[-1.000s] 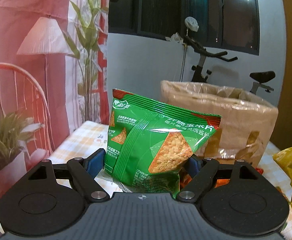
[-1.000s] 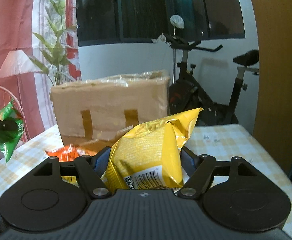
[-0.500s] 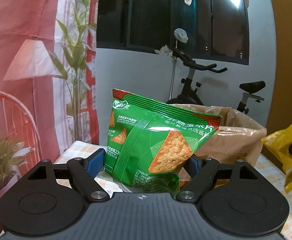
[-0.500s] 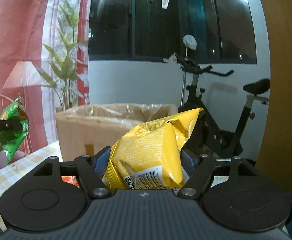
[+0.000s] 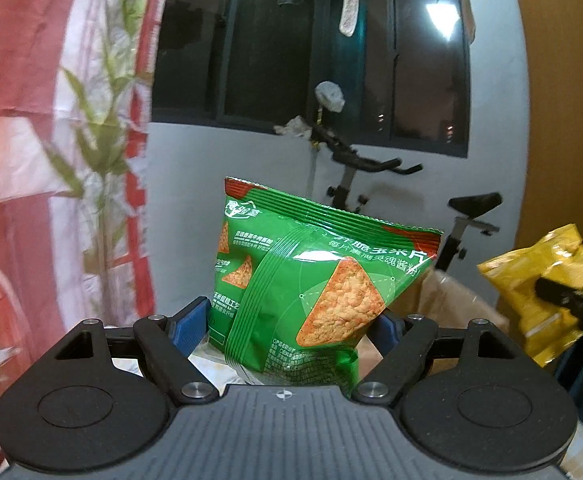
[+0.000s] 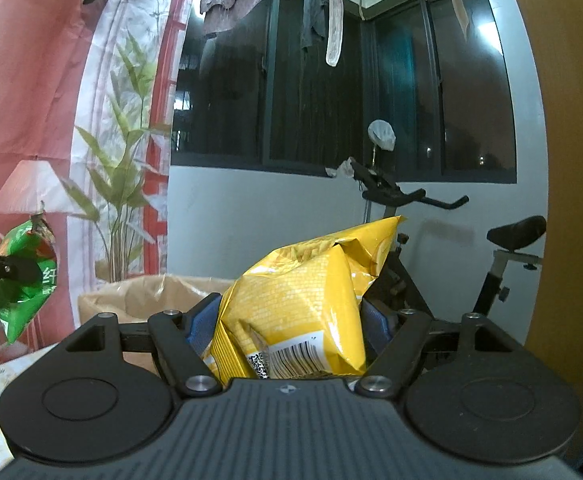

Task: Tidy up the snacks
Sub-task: 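Lift both held bags and carry them over the cardboard box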

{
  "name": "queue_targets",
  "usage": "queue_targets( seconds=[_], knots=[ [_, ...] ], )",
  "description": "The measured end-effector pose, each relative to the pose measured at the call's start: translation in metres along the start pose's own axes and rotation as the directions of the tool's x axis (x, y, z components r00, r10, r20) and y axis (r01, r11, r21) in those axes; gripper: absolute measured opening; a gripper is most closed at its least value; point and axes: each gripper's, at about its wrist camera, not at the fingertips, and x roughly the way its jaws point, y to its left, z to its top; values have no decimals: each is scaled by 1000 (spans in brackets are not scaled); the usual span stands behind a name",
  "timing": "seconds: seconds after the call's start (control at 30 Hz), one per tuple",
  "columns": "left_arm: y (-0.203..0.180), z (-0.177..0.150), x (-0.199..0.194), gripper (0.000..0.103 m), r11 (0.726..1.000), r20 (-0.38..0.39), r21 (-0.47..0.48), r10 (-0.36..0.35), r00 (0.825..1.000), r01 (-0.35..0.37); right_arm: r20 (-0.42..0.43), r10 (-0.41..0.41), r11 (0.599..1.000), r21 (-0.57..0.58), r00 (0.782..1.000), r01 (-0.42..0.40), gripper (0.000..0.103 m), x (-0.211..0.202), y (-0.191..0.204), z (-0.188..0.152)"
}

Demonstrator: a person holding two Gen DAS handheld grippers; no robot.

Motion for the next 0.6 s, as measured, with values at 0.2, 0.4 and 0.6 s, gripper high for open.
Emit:
queue_targets(
  seconds=[0.2, 0.4, 0.6],
  knots=[
    [-12, 21, 39, 84, 996, 55, -34, -78, 995, 80, 39, 8, 1000, -12, 999, -7, 74, 43, -1, 14],
    [-24, 26, 90, 84, 995, 33, -55, -77, 996, 79, 5, -3, 1000, -22, 1000, 3, 74, 98, 3, 20],
    [-28, 18, 126, 84, 997, -42, -60, -53, 998, 51, -65, 4, 1000, -9, 998, -5, 74, 136, 6, 7]
  ],
)
